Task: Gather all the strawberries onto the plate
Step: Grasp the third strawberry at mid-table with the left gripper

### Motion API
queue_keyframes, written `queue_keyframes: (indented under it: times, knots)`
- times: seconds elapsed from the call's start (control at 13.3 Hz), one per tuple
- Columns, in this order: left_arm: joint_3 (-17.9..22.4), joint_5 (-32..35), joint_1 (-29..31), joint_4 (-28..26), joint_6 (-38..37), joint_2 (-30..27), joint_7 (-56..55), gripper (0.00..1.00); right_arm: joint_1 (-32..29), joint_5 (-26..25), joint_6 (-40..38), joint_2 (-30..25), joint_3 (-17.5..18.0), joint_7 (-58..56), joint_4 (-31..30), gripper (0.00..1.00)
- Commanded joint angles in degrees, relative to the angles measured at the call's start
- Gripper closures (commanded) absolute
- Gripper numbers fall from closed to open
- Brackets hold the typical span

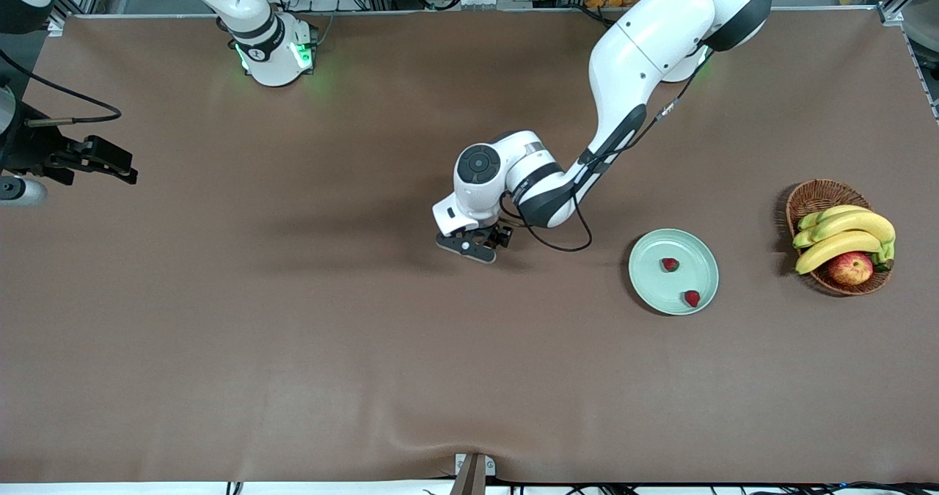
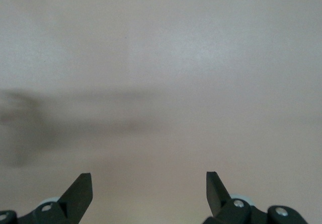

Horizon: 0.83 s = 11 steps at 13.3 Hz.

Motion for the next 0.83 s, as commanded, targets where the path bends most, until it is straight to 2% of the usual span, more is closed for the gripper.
queue_keyframes:
  times: [0.0, 0.3, 0.38, 0.45, 0.53, 0.75]
  knots:
    - [0.0, 0.8, 0.0, 0.9, 0.0, 0.6, 0.7, 0.34, -1.2, -0.6, -0.3, -1.1, 1.3, 1.5, -0.7, 0.0]
    - [0.0, 0.9, 0.0, 0.9, 0.0, 1.0, 0.7, 0.67, -1.9, -0.6, -1.8, -0.9, 1.0, 1.2, 1.0, 0.0]
    - [0.0, 1.1, 0.1, 0.9, 0.0, 0.9, 0.7, 0.79, -2.1, -0.4, -2.6, -0.7, 1.0, 1.3, 1.7, 0.0]
    - [-0.1, 1.2, 0.3, 1.0, 0.0, 0.6, 0.6, 0.96, -2.6, -0.1, -3.9, -0.8, 0.9, 1.4, 1.9, 0.0]
    - [0.0, 1.2, 0.4, 1.0, -0.1, 0.3, 0.2, 1.0, -3.2, 0.1, -4.8, -0.8, 1.0, 1.3, 2.4, 0.0]
    - [-0.5, 1.1, 4.2, 0.7, -1.1, -2.7, 0.2, 1.0, -3.8, 0.3, -4.9, -0.8, 1.0, 1.4, 2.6, 0.0]
